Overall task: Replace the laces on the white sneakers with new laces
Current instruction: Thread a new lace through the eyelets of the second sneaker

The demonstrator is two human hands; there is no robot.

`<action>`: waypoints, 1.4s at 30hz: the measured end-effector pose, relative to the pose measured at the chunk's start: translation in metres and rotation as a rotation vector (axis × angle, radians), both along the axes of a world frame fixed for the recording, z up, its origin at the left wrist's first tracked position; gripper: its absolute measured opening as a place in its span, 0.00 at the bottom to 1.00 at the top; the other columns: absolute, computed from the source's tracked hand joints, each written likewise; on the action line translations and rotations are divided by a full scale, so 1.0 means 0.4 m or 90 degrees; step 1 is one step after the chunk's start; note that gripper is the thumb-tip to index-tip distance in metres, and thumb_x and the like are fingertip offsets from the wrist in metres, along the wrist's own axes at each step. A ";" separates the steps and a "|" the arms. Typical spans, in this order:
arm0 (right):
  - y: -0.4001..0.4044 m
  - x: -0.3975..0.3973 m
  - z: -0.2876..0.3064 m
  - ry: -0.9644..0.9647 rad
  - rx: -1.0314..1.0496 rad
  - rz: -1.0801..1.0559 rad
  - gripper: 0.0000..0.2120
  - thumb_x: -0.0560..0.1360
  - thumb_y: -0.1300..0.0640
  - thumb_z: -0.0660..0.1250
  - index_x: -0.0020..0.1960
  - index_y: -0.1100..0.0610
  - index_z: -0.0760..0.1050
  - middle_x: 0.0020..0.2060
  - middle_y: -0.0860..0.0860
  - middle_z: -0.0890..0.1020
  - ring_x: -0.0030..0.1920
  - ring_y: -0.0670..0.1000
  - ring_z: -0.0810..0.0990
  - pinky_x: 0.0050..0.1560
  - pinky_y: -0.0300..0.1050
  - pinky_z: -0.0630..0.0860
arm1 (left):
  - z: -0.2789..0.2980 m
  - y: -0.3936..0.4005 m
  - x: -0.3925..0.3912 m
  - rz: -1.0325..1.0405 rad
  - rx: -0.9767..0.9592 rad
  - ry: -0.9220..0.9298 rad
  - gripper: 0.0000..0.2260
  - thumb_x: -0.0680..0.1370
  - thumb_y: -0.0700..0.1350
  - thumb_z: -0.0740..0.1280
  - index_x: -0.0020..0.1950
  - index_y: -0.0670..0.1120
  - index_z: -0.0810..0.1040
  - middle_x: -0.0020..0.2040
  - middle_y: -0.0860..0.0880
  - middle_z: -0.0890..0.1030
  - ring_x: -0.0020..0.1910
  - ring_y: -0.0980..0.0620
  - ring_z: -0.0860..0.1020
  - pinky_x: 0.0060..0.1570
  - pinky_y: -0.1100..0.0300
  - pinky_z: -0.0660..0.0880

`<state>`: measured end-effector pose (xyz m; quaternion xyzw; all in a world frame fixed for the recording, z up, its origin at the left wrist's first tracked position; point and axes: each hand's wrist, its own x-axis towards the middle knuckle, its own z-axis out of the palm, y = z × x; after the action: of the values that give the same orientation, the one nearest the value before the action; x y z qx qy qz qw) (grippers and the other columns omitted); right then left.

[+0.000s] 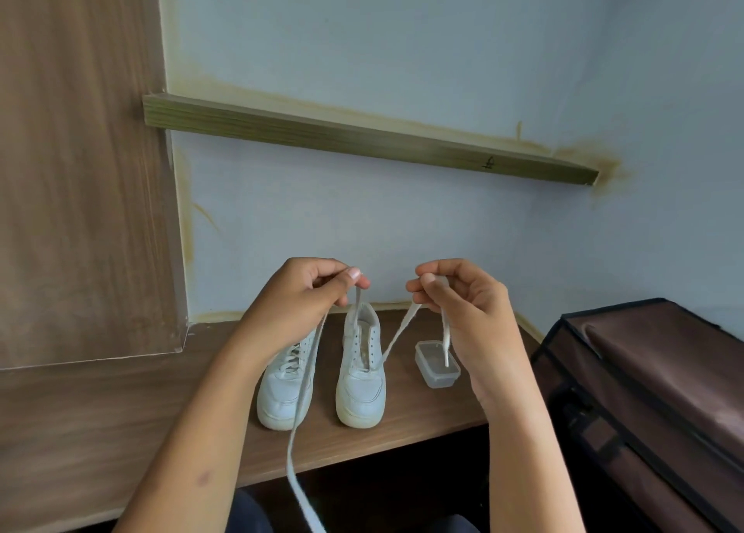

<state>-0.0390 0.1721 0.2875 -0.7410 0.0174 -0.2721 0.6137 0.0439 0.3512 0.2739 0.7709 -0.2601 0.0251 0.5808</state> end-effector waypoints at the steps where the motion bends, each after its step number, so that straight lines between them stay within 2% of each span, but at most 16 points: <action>1: -0.002 0.001 -0.004 0.005 -0.002 -0.001 0.05 0.80 0.60 0.66 0.50 0.56 0.80 0.42 0.51 0.86 0.45 0.49 0.84 0.52 0.43 0.78 | -0.003 0.000 0.000 -0.001 0.004 -0.003 0.10 0.81 0.50 0.64 0.47 0.54 0.85 0.32 0.56 0.76 0.37 0.64 0.76 0.41 0.72 0.70; 3: -0.009 0.006 -0.017 0.020 -0.019 -0.013 0.04 0.79 0.59 0.66 0.49 0.55 0.80 0.42 0.50 0.86 0.45 0.47 0.84 0.47 0.40 0.76 | -0.017 0.003 0.007 0.009 0.017 -0.007 0.10 0.81 0.49 0.64 0.47 0.54 0.85 0.33 0.55 0.78 0.37 0.64 0.77 0.39 0.73 0.69; 7: -0.042 0.032 -0.079 0.053 -0.104 -0.108 0.05 0.78 0.59 0.67 0.45 0.51 0.79 0.38 0.50 0.85 0.41 0.52 0.83 0.39 0.44 0.77 | -0.072 0.012 0.041 0.071 0.081 -0.015 0.09 0.81 0.51 0.65 0.46 0.55 0.85 0.33 0.54 0.80 0.34 0.56 0.76 0.39 0.62 0.70; 9: -0.068 0.053 -0.122 0.080 -0.146 -0.150 0.05 0.78 0.60 0.66 0.45 0.52 0.79 0.37 0.51 0.84 0.38 0.54 0.81 0.34 0.35 0.75 | -0.111 0.008 0.065 0.107 0.125 -0.023 0.09 0.80 0.51 0.66 0.44 0.54 0.84 0.34 0.53 0.81 0.35 0.56 0.77 0.39 0.62 0.70; 12: -0.101 0.086 -0.183 0.120 -0.184 -0.185 0.05 0.79 0.60 0.65 0.47 0.54 0.79 0.41 0.50 0.82 0.33 0.41 0.78 0.31 0.26 0.71 | -0.171 -0.005 0.098 0.138 0.186 -0.026 0.09 0.80 0.50 0.67 0.43 0.51 0.84 0.32 0.49 0.80 0.31 0.56 0.74 0.33 0.63 0.66; 15: -0.133 0.137 -0.269 0.173 -0.208 -0.189 0.05 0.79 0.61 0.64 0.49 0.55 0.78 0.42 0.50 0.82 0.36 0.34 0.77 0.32 0.25 0.70 | -0.245 -0.025 0.141 0.158 0.219 -0.004 0.09 0.79 0.50 0.67 0.42 0.49 0.83 0.28 0.53 0.75 0.28 0.55 0.71 0.29 0.62 0.62; 17: -0.148 0.176 -0.332 0.222 -0.253 -0.177 0.06 0.79 0.60 0.64 0.53 0.53 0.78 0.44 0.49 0.81 0.41 0.40 0.79 0.36 0.27 0.73 | -0.300 -0.036 0.174 0.189 0.261 -0.004 0.08 0.79 0.53 0.67 0.43 0.51 0.82 0.29 0.56 0.76 0.33 0.51 0.76 0.32 0.60 0.63; 18: -0.155 0.196 -0.366 0.256 -0.284 -0.161 0.08 0.80 0.59 0.64 0.57 0.51 0.78 0.46 0.47 0.80 0.43 0.43 0.79 0.42 0.31 0.75 | -0.328 -0.043 0.191 0.211 0.306 -0.011 0.08 0.79 0.54 0.66 0.47 0.52 0.82 0.34 0.55 0.80 0.39 0.49 0.80 0.36 0.59 0.66; 20: -0.161 0.228 -0.422 0.359 -0.394 -0.145 0.14 0.80 0.54 0.63 0.64 0.44 0.75 0.53 0.47 0.76 0.52 0.50 0.77 0.59 0.50 0.73 | -0.377 -0.055 0.215 0.269 0.424 -0.053 0.15 0.79 0.58 0.65 0.61 0.52 0.78 0.52 0.51 0.83 0.53 0.49 0.81 0.48 0.55 0.72; 21: -0.161 0.243 -0.443 0.408 -0.448 -0.153 0.15 0.80 0.52 0.63 0.65 0.42 0.74 0.58 0.48 0.73 0.57 0.53 0.74 0.63 0.53 0.69 | -0.400 -0.063 0.226 0.279 0.473 -0.084 0.21 0.78 0.60 0.65 0.68 0.52 0.74 0.60 0.51 0.80 0.58 0.48 0.79 0.54 0.53 0.73; 23: -0.156 0.281 -0.486 0.445 -0.501 -0.172 0.13 0.81 0.48 0.62 0.65 0.41 0.74 0.62 0.49 0.70 0.61 0.57 0.69 0.63 0.54 0.64 | -0.444 -0.091 0.246 0.239 0.527 -0.137 0.29 0.76 0.64 0.64 0.75 0.58 0.64 0.71 0.52 0.72 0.68 0.47 0.71 0.66 0.49 0.66; 25: -0.148 0.314 -0.525 0.442 -0.497 -0.176 0.14 0.80 0.43 0.63 0.63 0.44 0.76 0.62 0.49 0.71 0.62 0.57 0.69 0.63 0.54 0.64 | -0.478 -0.126 0.257 0.155 0.556 -0.150 0.32 0.75 0.67 0.63 0.76 0.66 0.56 0.78 0.54 0.61 0.75 0.48 0.60 0.73 0.46 0.54; 28: -0.133 0.359 -0.589 0.440 -0.500 -0.174 0.15 0.79 0.42 0.63 0.60 0.48 0.77 0.59 0.49 0.75 0.60 0.56 0.71 0.63 0.55 0.64 | -0.539 -0.177 0.276 0.098 0.611 -0.122 0.31 0.74 0.71 0.60 0.75 0.71 0.54 0.80 0.55 0.53 0.78 0.47 0.51 0.74 0.40 0.44; 32: -0.130 0.382 -0.638 0.361 -0.509 -0.198 0.07 0.81 0.49 0.62 0.53 0.50 0.77 0.51 0.47 0.78 0.55 0.52 0.74 0.55 0.49 0.60 | -0.578 -0.196 0.302 0.109 0.629 -0.086 0.31 0.71 0.75 0.58 0.73 0.72 0.58 0.79 0.55 0.56 0.78 0.45 0.49 0.72 0.33 0.36; 35: -0.156 0.384 -0.645 0.333 -0.480 -0.208 0.06 0.80 0.52 0.63 0.49 0.50 0.79 0.48 0.45 0.78 0.52 0.51 0.73 0.51 0.47 0.56 | -0.581 -0.199 0.311 0.123 0.629 -0.068 0.31 0.68 0.76 0.60 0.71 0.73 0.61 0.79 0.56 0.59 0.79 0.44 0.46 0.70 0.31 0.33; 42: -0.287 0.364 -0.614 0.311 -0.403 -0.358 0.09 0.78 0.59 0.67 0.40 0.50 0.75 0.43 0.45 0.74 0.49 0.52 0.73 0.55 0.51 0.60 | -0.583 -0.204 0.323 0.117 0.626 -0.047 0.32 0.67 0.76 0.62 0.69 0.72 0.65 0.76 0.57 0.63 0.79 0.45 0.46 0.69 0.29 0.33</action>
<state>0.1068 0.0574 0.0421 -0.8999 0.2770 -0.2372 0.2389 0.1730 0.2696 0.0407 0.9717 -0.1927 -0.0221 0.1346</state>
